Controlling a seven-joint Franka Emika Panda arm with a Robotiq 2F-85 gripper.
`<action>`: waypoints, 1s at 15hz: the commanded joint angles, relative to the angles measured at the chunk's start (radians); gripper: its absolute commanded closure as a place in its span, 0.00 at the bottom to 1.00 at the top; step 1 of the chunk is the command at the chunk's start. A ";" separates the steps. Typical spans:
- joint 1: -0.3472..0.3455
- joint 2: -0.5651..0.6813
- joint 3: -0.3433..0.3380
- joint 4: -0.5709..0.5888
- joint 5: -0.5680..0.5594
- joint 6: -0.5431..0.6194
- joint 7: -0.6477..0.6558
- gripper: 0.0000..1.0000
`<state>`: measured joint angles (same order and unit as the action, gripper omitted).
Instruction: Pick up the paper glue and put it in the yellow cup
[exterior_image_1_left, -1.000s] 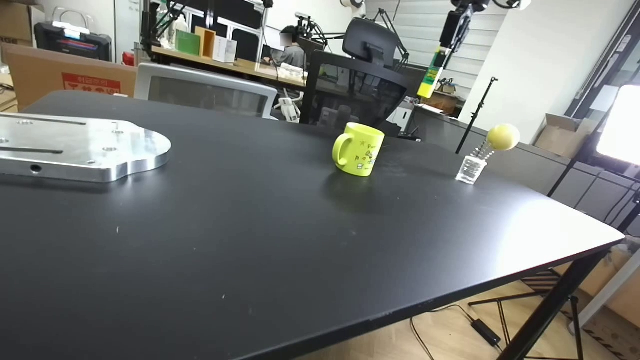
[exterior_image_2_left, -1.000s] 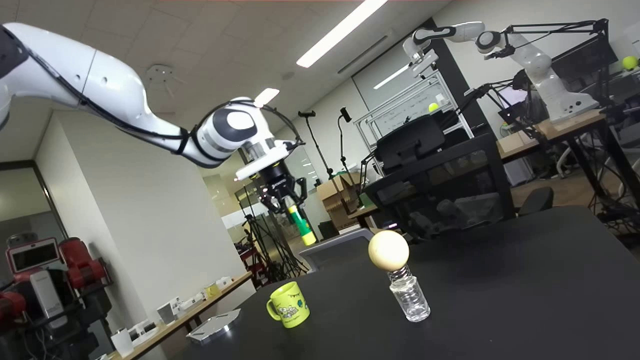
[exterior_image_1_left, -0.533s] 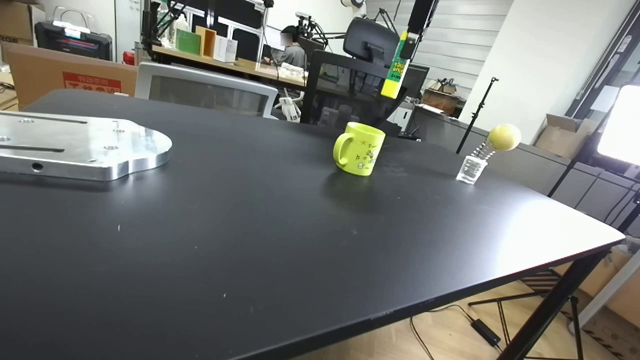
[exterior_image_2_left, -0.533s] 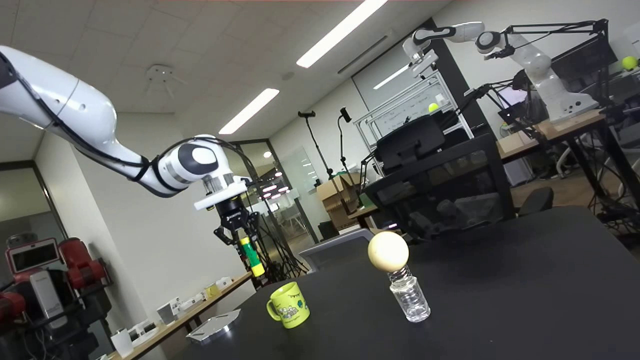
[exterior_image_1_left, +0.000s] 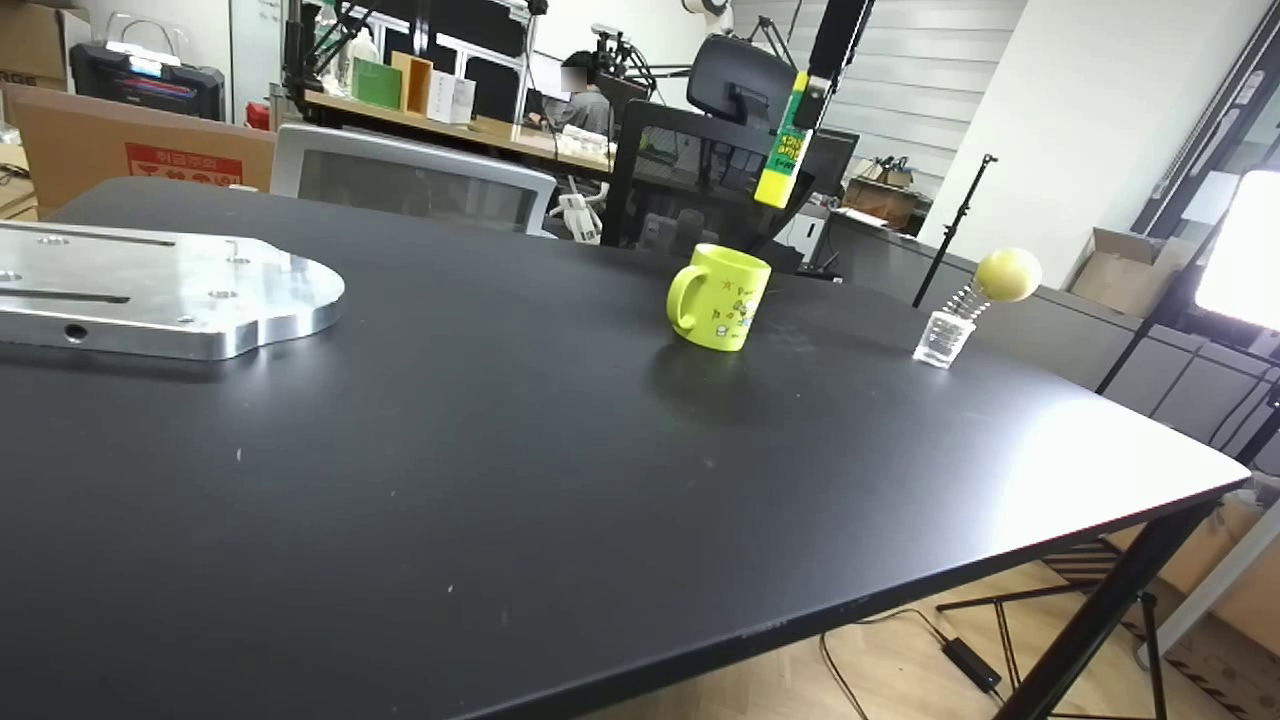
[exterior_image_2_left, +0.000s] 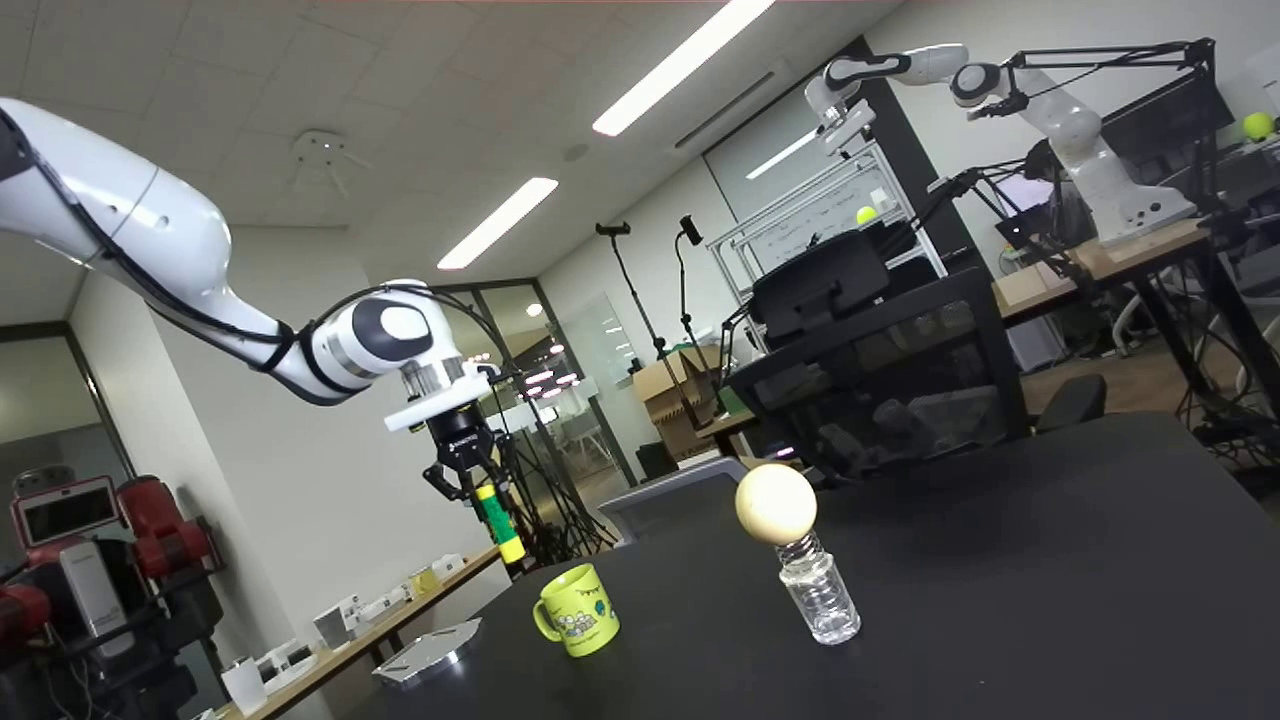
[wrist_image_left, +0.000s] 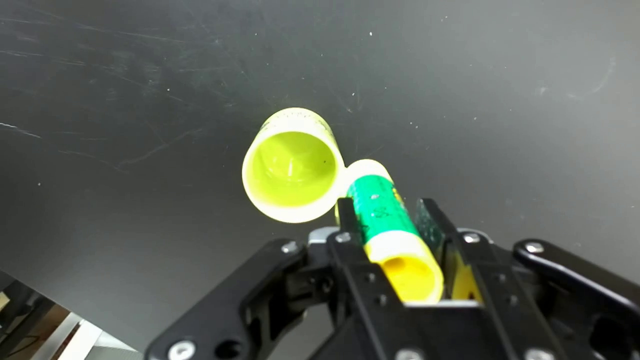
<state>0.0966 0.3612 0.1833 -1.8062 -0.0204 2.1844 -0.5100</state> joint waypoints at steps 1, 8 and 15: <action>0.000 0.035 -0.013 0.036 -0.037 0.005 0.008 0.91; -0.008 0.143 -0.038 0.076 -0.099 0.055 0.007 0.91; -0.015 0.197 -0.030 0.084 -0.099 0.146 -0.006 0.91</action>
<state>0.0879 0.5325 0.1476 -1.7441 -0.1004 2.3076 -0.5180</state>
